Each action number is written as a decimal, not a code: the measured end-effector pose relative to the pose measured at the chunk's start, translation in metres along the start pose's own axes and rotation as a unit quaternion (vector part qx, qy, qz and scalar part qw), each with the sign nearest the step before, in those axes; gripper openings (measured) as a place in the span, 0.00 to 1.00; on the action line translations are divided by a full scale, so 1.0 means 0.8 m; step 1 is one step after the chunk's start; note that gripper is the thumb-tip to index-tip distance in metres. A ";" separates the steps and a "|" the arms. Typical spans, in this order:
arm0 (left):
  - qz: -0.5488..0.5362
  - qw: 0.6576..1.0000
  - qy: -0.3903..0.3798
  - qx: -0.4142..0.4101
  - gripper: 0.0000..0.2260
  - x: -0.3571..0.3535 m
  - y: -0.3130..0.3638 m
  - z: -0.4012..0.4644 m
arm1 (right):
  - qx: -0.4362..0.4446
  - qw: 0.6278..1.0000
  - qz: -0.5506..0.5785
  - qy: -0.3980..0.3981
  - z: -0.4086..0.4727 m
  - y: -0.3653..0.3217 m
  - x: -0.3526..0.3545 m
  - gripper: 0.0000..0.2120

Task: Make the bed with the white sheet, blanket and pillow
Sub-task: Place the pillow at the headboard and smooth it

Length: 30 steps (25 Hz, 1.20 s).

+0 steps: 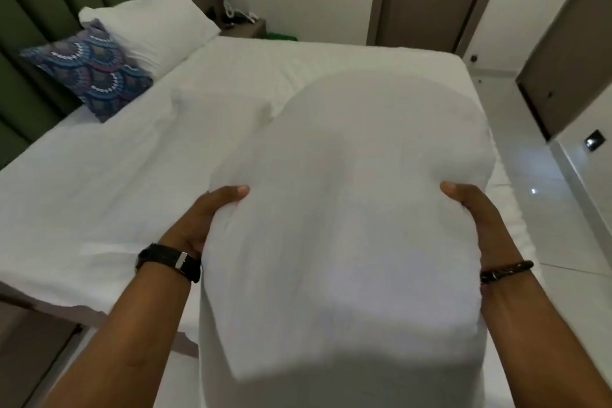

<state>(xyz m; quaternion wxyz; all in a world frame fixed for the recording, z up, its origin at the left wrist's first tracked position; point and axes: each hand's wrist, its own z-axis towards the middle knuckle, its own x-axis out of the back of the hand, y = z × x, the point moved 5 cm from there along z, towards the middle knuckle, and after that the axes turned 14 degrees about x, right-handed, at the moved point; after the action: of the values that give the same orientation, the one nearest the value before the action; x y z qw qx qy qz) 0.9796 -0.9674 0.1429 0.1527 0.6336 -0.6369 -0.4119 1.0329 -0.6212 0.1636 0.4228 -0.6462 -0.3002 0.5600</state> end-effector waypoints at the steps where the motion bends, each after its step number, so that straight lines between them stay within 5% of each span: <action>1: -0.004 1.000 0.000 -0.016 0.19 0.035 0.017 -0.030 | 0.003 1.000 0.009 -0.015 -0.010 0.009 -0.047 0.19; 3: -0.006 0.999 0.008 -0.046 0.15 0.109 0.048 -0.087 | 0.016 0.998 0.021 -0.049 -0.030 0.025 -0.140 0.24; 6: 0.011 0.997 0.007 -0.080 0.31 0.206 0.098 -0.152 | 0.033 0.997 0.001 -0.065 -0.039 0.045 -0.264 0.27; 9: 0.010 0.996 0.018 -0.088 0.33 0.291 0.138 -0.174 | 0.044 0.997 0.004 -0.065 -0.025 0.078 -0.353 0.25; 16: -0.043 0.991 0.116 -0.050 0.15 0.501 0.213 -0.170 | -0.004 0.995 0.017 -0.097 0.081 0.222 -0.534 0.14; 21: -0.032 0.984 0.167 -0.060 0.11 0.668 0.323 -0.158 | -0.007 0.994 0.012 -0.107 0.169 0.320 -0.704 0.11; 25: -0.017 0.987 0.142 -0.069 0.11 0.816 0.406 -0.131 | -0.004 0.996 0.022 -0.089 0.226 0.403 -0.843 0.24; 27: -0.014 0.987 0.140 -0.074 0.05 0.909 0.455 -0.106 | 0.003 0.997 0.025 -0.075 0.259 0.463 -0.918 0.20; 30: -0.020 0.985 0.163 -0.044 0.11 1.047 0.520 -0.066 | 0.000 0.998 0.031 -0.056 0.313 0.554 -1.021 0.10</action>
<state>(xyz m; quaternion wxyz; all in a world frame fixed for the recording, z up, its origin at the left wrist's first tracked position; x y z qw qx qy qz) 0.6084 -1.8256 0.1996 0.2738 0.6976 -0.5715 -0.3343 0.5928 -1.4770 0.1522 0.3878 -0.6227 -0.3037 0.6079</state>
